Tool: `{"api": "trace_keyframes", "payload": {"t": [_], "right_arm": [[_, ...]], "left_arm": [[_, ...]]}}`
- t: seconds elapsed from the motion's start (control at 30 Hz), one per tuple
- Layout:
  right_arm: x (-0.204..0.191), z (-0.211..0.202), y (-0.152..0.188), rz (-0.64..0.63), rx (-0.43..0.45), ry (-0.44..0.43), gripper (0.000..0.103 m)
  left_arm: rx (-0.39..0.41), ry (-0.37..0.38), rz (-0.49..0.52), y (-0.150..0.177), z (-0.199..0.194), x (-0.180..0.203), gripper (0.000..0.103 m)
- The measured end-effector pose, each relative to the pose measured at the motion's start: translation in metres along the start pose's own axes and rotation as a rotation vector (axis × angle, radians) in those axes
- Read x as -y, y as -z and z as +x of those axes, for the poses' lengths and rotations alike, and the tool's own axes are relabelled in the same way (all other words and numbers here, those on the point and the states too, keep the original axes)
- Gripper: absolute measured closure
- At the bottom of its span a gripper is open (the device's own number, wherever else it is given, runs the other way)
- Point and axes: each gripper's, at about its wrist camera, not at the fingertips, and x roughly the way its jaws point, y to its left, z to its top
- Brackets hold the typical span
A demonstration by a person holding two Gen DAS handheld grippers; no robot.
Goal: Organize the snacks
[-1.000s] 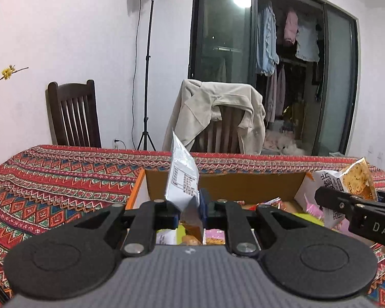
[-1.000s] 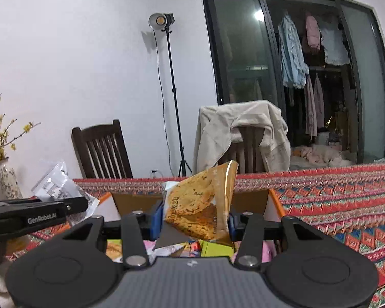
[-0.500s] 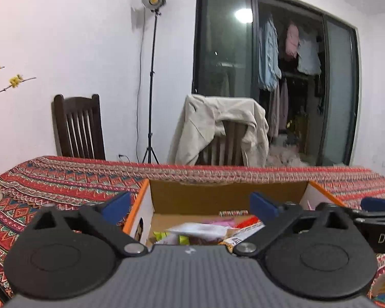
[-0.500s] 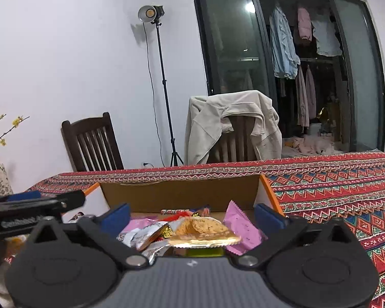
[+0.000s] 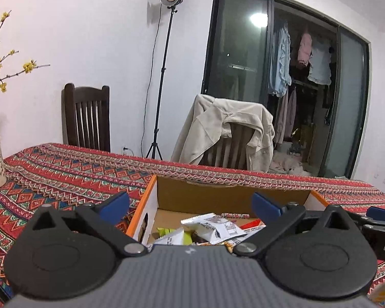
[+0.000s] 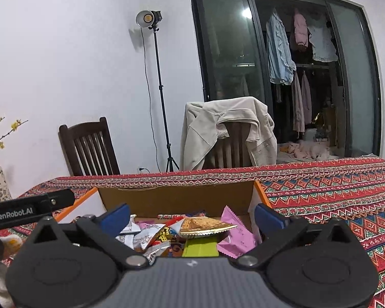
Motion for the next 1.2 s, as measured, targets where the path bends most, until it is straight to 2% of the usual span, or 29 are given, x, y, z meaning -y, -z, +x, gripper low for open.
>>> {"api": "trace_keyframes", "payload": {"t": [0.2, 0.5, 0.93, 1.2], "right_arm": [[-0.006, -0.016, -0.009, -0.026, 0.042, 0.017, 0.000], [-0.016, -0.051, -0.012, -0.058, 0.033, 0.023, 0.000], [-0.032, -0.098, 0.023, -0.112, -0.017, 0.020, 0.000], [-0.037, -0.103, 0.057, -0.148, -0.079, 0.009, 0.000]], "left_arm": [[0.050, 0.018, -0.017, -0.012, -0.016, 0.001, 0.000], [0.070, 0.018, -0.032, -0.026, -0.048, -0.006, 0.000], [0.018, -0.005, 0.046, 0.003, -0.095, -0.043, 0.000], [-0.031, 0.002, 0.064, 0.038, -0.092, -0.057, 0.000]]}}
